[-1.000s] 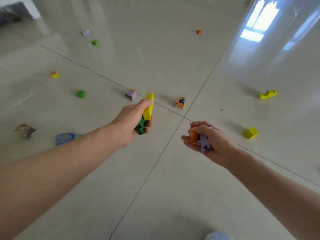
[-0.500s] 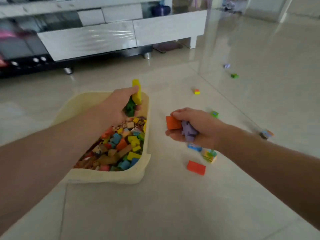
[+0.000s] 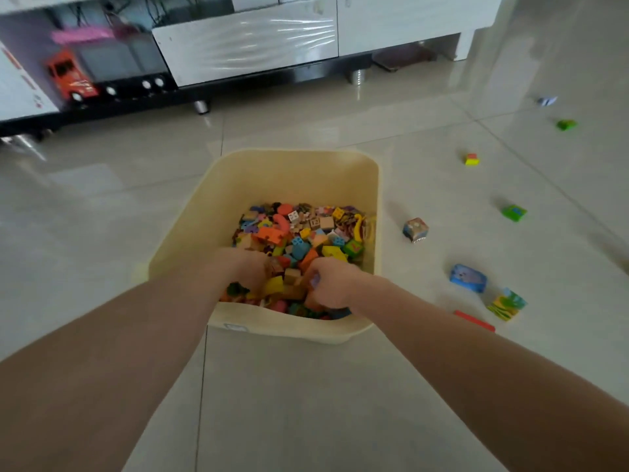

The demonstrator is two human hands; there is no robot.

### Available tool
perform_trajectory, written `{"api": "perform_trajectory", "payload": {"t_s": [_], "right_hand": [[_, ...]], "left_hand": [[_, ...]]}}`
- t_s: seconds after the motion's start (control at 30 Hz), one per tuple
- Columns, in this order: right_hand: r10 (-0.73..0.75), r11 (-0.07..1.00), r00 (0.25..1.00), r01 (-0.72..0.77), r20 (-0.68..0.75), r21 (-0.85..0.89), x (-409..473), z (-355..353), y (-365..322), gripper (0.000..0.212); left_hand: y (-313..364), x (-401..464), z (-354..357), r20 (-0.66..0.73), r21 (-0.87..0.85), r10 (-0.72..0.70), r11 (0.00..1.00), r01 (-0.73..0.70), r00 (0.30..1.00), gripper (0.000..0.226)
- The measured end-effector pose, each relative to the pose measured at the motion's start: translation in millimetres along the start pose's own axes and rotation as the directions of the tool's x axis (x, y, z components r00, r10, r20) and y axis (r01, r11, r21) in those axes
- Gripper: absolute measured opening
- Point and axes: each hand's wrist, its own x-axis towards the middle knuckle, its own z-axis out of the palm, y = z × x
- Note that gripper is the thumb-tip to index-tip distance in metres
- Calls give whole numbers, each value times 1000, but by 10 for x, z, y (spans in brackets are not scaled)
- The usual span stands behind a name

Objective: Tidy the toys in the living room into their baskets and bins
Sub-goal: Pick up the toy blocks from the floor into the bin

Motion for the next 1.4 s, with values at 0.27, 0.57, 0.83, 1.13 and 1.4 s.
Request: {"api": "perform_trajectory", "payload": {"t_s": [0.27, 0.57, 0.83, 1.13, 1.4], "right_hand": [[-76, 961, 995, 90, -64, 261, -113, -168, 32, 30], [91, 670, 959, 139, -267, 729, -1333, -858, 1130, 14], [561, 496, 763, 1, -321, 868, -2959, -950, 3002, 16], [908, 340, 249, 33, -337, 940, -4571, -338, 4493, 14], [903, 423, 116, -418, -414, 804, -4952, -271, 5457, 55]], "left_hand": [[402, 58, -333, -300, 87, 199, 980, -181, 933, 15], [1700, -427, -637, -621, 61, 466, 831, -553, 630, 21], [3798, -1008, -126, -366, 278, 833, 524, -805, 416, 19], [5840, -1729, 1133, -60, 233, 968, 249, -940, 242, 22], [6079, -1726, 1904, -23, 12, 943, 331, -943, 331, 12]]}}
